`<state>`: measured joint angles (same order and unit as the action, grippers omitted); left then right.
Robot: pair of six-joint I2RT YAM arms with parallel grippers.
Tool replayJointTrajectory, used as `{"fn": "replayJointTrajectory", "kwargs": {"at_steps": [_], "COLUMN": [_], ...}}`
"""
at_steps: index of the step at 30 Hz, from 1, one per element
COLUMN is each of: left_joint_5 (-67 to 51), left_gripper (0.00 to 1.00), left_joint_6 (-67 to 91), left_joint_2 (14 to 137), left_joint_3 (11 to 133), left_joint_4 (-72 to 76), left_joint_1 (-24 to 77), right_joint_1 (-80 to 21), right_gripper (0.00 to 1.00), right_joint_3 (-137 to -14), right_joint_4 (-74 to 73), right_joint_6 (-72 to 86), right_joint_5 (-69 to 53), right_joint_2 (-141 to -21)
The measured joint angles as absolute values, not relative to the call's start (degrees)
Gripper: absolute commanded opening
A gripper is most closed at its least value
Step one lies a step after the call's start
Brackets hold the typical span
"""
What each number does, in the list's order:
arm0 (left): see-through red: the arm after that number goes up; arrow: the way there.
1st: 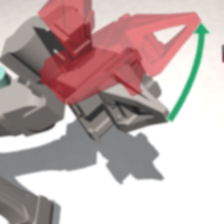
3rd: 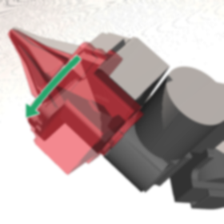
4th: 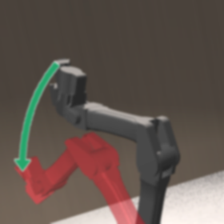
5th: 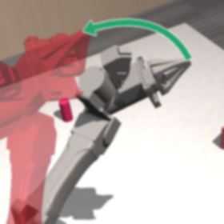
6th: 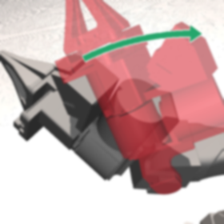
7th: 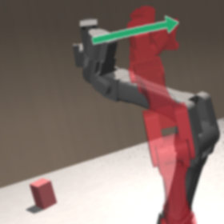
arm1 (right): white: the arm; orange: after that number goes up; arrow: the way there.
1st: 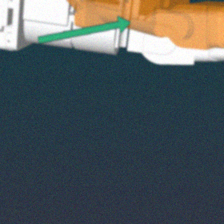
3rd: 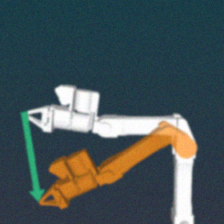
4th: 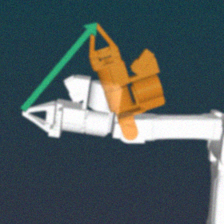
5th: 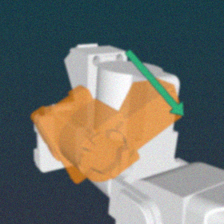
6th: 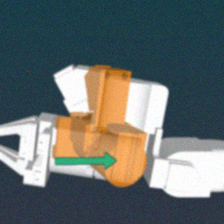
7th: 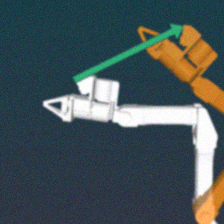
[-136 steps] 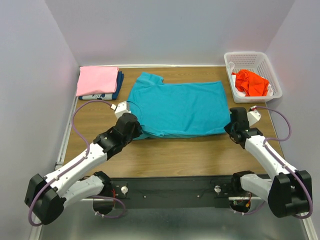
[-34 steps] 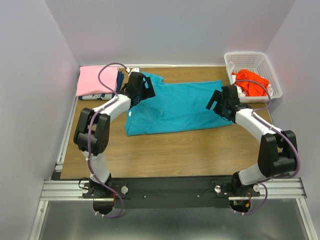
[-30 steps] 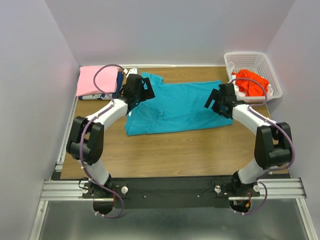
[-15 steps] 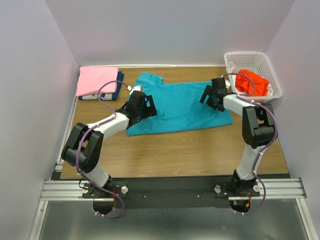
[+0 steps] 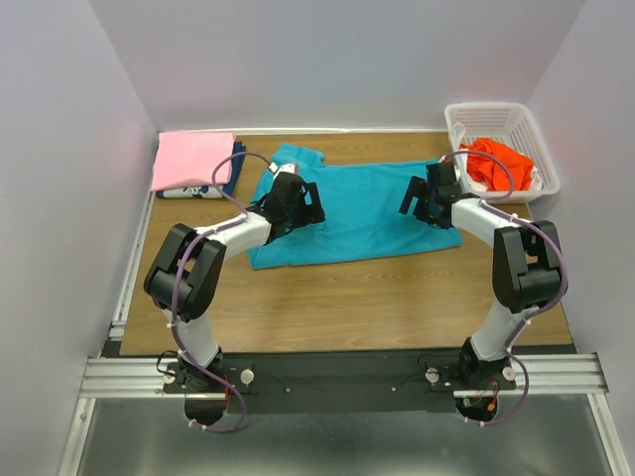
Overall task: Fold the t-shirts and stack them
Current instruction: Fold the tshirt
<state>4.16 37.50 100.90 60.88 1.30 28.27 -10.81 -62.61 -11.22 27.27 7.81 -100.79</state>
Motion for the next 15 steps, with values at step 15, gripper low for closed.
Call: {"fn": "replayJointTrajectory", "kwargs": {"at_steps": [15], "left_joint_5": [3.81], "left_gripper": [0.98], "left_joint_6": [38.83], "left_joint_2": [100.95], "left_joint_3": [54.33], "left_joint_4": [3.60], "left_joint_1": [28.27], "right_joint_1": [-11.81], "right_gripper": [1.00], "right_joint_3": [-53.12], "right_joint_4": [-6.22], "right_joint_6": [27.40], "right_joint_5": [6.17], "right_joint_2": [-97.65]}}
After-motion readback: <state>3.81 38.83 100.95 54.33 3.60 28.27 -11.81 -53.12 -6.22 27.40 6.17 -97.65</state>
